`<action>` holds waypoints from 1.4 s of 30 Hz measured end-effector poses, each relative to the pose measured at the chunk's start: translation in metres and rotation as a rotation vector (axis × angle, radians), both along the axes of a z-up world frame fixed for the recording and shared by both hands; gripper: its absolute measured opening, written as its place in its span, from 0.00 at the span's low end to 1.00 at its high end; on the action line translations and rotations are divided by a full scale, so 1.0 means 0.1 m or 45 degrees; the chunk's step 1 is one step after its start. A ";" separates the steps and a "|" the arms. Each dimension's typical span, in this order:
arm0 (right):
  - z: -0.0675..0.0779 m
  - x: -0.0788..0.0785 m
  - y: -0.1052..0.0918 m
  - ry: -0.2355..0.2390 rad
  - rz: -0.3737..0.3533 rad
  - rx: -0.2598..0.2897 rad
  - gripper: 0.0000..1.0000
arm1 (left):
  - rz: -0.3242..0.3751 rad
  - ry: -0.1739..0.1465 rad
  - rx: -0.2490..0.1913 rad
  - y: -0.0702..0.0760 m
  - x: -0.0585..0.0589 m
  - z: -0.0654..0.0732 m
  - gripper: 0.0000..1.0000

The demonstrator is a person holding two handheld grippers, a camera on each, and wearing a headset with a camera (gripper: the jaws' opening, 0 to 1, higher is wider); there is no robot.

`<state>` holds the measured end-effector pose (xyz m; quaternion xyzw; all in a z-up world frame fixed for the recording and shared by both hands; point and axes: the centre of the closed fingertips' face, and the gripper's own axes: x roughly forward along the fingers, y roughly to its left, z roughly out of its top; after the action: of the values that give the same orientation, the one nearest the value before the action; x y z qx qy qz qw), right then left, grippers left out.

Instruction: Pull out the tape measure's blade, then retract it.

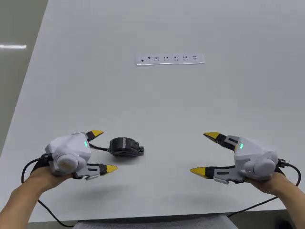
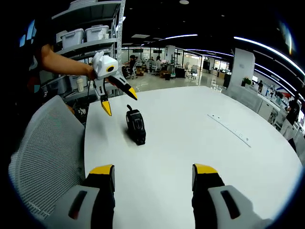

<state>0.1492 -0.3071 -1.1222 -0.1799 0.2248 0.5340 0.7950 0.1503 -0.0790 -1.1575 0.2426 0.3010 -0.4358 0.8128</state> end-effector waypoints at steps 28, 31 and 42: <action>-0.34 0.19 0.44 0.021 0.165 -0.016 0.50 | -0.269 0.065 0.140 -0.15 0.16 -0.33 0.49; -0.36 0.20 0.49 0.026 0.174 -0.016 0.49 | -0.291 0.070 0.148 -0.17 0.18 -0.35 0.47; -0.51 0.21 0.67 0.064 0.238 -0.016 0.46 | -0.382 0.095 0.189 -0.23 0.20 -0.46 0.41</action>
<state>0.1701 -0.2400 -1.1736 -0.1917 0.2302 0.6088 0.7346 0.1700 -0.1021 -1.2034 0.3278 0.3228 -0.5375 0.7068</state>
